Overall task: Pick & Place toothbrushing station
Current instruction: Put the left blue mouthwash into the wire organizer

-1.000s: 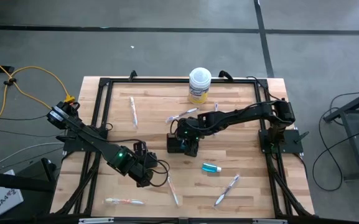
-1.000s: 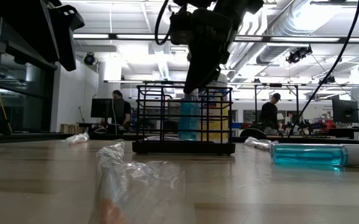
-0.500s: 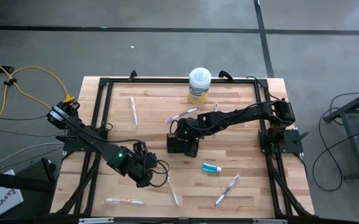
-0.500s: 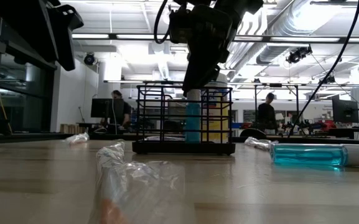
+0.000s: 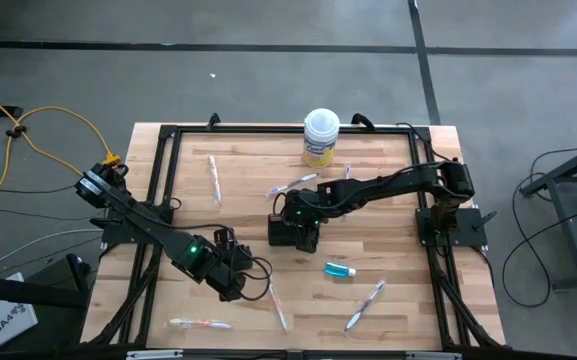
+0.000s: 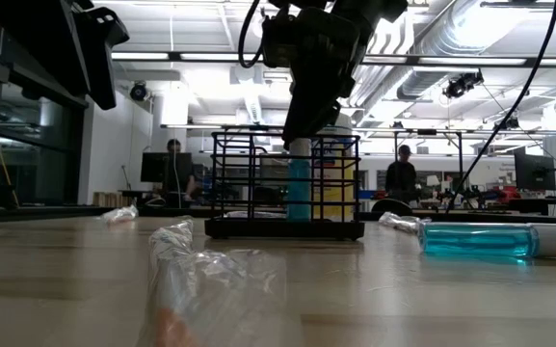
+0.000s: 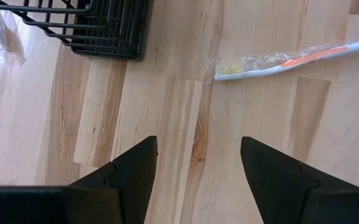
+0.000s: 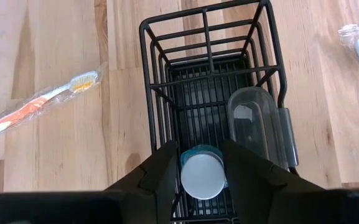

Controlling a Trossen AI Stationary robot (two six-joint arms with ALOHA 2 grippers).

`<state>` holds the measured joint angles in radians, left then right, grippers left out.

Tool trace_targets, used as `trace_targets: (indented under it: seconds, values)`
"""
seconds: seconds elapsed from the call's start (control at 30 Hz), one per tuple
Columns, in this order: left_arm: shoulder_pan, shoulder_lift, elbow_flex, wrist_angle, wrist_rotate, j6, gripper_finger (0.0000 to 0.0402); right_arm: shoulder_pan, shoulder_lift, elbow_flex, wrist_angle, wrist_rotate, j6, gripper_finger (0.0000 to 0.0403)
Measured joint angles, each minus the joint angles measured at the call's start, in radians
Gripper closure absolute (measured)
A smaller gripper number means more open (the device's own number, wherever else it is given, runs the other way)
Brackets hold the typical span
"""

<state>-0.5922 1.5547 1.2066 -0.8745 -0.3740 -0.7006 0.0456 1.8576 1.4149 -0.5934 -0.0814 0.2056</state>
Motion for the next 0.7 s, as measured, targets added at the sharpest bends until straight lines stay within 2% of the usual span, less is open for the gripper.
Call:
trace_targets:
  seconds: [0.7]
  values:
    - [0.0, 0.0, 0.0, 0.0, 0.0, 0.001, 0.0177, 0.0, 0.0, 0.0, 0.011, 0.0, 0.0, 0.0281]
